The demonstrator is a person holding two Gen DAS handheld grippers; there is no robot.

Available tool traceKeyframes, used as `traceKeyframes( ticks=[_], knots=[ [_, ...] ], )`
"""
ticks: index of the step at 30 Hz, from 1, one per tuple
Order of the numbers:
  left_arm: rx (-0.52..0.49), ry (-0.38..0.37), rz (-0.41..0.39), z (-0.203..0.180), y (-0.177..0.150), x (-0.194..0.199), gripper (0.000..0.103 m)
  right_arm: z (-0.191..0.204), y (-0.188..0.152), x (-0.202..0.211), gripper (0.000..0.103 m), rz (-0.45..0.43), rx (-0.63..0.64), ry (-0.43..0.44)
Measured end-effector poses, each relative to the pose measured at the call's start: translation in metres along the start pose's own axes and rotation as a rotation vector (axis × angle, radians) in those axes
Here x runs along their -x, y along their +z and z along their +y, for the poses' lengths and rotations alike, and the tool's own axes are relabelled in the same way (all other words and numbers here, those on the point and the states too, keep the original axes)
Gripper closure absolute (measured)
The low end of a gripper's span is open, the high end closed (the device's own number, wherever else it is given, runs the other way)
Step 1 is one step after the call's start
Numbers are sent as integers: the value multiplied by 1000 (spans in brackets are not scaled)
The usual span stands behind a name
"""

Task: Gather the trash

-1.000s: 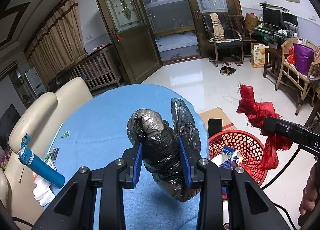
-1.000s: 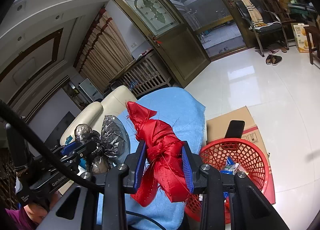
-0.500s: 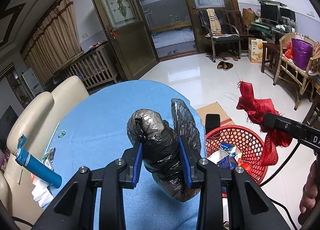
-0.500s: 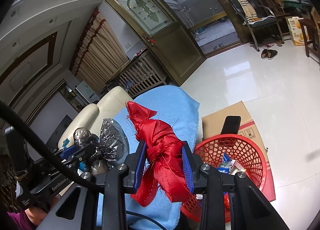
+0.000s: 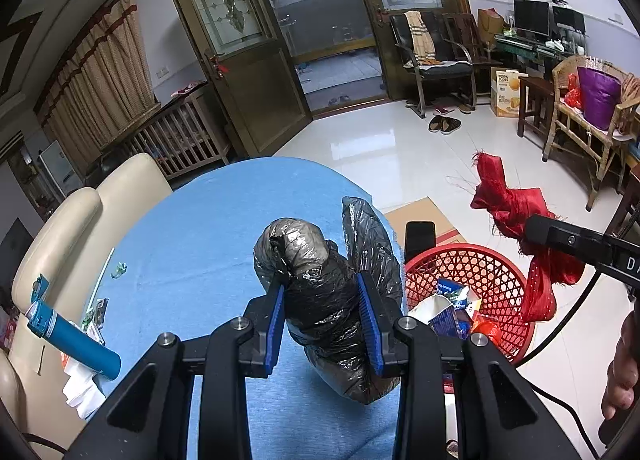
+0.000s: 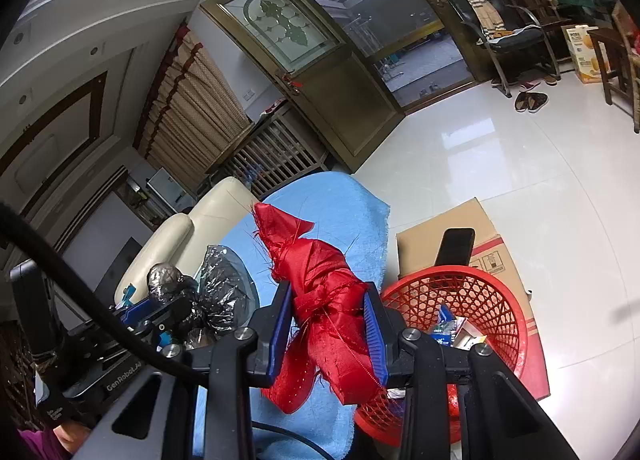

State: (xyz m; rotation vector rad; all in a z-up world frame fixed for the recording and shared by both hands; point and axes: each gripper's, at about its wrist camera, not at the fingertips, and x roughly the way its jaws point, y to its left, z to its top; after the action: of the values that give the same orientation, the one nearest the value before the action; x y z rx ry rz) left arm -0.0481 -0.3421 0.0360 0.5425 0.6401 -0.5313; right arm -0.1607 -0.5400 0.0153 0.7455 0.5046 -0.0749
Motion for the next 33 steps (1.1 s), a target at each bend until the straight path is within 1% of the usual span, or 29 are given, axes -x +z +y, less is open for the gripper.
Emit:
traceKeyframes(
  ticks=[17, 22, 33],
  knots=[
    [-46, -22, 11, -7, 0, -8, 67, -13, -2, -2, 66, -7, -28, -11],
    [-64, -38, 13, -9, 0, -9, 67, -18, -2, -1, 66, -9, -41, -16],
    [-98, -58, 26, -21, -1, -17, 67, -24, -2, 1, 65, -12, -73, -26]
  ],
)
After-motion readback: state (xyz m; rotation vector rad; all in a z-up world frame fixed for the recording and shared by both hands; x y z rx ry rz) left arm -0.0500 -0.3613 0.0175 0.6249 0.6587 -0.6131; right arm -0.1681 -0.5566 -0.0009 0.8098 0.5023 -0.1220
